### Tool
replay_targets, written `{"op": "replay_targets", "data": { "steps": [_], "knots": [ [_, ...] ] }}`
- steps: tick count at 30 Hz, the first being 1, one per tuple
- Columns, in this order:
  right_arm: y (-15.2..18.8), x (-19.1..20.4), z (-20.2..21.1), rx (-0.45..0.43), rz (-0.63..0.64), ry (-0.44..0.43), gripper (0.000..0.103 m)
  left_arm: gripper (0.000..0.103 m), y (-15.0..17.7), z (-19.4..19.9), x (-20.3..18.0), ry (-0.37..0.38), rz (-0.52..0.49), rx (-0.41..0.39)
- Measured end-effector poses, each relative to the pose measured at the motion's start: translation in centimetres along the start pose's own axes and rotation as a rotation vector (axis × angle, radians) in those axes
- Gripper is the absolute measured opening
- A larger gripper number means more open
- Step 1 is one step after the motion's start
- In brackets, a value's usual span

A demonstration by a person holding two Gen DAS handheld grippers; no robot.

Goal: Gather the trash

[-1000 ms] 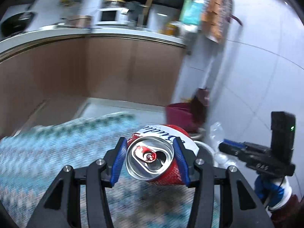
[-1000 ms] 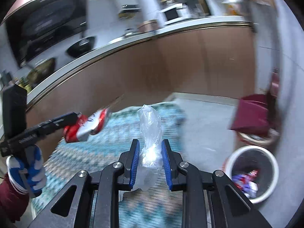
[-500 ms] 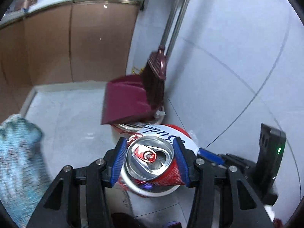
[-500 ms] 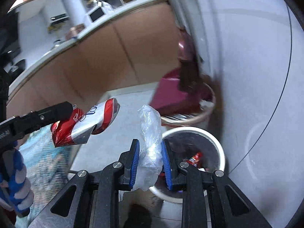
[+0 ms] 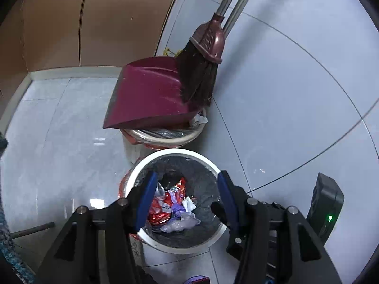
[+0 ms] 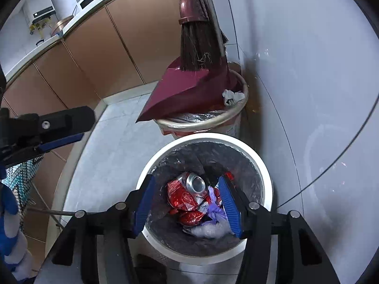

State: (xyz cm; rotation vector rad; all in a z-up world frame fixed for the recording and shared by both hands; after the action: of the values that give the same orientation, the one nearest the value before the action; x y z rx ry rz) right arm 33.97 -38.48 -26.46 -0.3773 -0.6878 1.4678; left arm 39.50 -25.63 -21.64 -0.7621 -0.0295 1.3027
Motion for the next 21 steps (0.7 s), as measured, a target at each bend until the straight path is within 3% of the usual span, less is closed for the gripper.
{"op": "replay_targets", "data": {
  "steps": [5,10,14,21],
  "knots": [
    [-0.6,1.7,2.4,-0.036,0.014,0.006,0.058,0.051,0.6,4.5,0.0,-0.027,-0.014,-0.062],
    [-0.7,5.2,8.2,-0.1,0.076,0.037,0.066,0.055,2.2,11.1,-0.3,-0.088,-0.052,-0.159],
    [0.0,8.7,13.2,-0.147,0.133,0.052,0.073,0.06,5.1,17.3,0.4,-0.137,-0.054,-0.236],
    [2.8,16.6,21.2,-0.228,0.269,0.047,0.088,0.064,10.8,25.8,3.5,-0.231,-0.051,-0.286]
  ]
}}
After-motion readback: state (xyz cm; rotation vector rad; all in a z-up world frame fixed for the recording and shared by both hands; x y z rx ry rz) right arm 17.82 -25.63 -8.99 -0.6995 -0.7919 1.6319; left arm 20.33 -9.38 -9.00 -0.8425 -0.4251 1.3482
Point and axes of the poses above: each gripper's, at about its wrist camera, not at the fingertips, and z roughly against the way its jaws point, x to its left, y to its underside, the point moved 6 cm from there along -z, roughly the way its jaws point, and after that the axes turned 5 degrees about z, right-handed, at the moved point
